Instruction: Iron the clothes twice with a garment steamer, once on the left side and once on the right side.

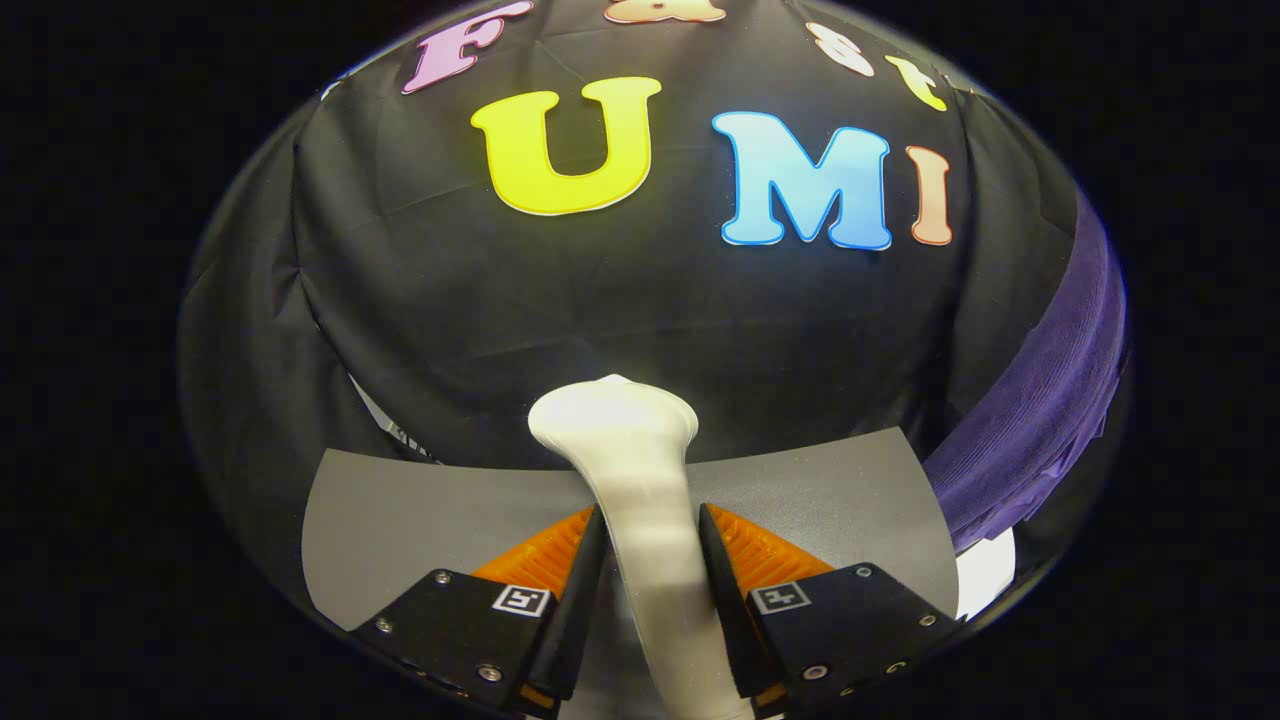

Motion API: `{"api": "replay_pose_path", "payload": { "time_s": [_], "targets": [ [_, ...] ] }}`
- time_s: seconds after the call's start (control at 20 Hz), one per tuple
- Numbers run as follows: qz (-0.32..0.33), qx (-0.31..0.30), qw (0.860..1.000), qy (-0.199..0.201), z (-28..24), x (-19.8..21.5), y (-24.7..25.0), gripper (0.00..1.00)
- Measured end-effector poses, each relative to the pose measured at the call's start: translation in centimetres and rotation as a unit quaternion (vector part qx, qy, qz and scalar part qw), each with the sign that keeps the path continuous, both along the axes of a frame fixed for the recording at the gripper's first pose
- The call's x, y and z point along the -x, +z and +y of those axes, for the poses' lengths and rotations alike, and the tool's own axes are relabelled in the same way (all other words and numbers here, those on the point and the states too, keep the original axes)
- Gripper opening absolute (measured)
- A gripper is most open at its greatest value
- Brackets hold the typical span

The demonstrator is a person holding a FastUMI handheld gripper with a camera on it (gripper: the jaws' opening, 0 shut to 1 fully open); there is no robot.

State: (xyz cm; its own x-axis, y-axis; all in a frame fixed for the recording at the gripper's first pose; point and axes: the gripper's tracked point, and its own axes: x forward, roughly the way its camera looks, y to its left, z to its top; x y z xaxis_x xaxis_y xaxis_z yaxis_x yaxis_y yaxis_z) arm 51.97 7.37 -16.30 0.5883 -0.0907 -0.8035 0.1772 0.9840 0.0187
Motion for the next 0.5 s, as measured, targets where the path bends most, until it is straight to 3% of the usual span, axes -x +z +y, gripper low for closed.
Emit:
{"api": "replay_pose_path", "payload": {
  "time_s": [0.25, 0.5],
  "targets": [
    [-0.003, 0.003, 1.000, 0.018, 0.6, 0.5, 0.7, 0.42],
    [-0.069, 0.031, 0.997, 0.026, 1.0, 2.2, 4.5, 0.38]
  ]
}}
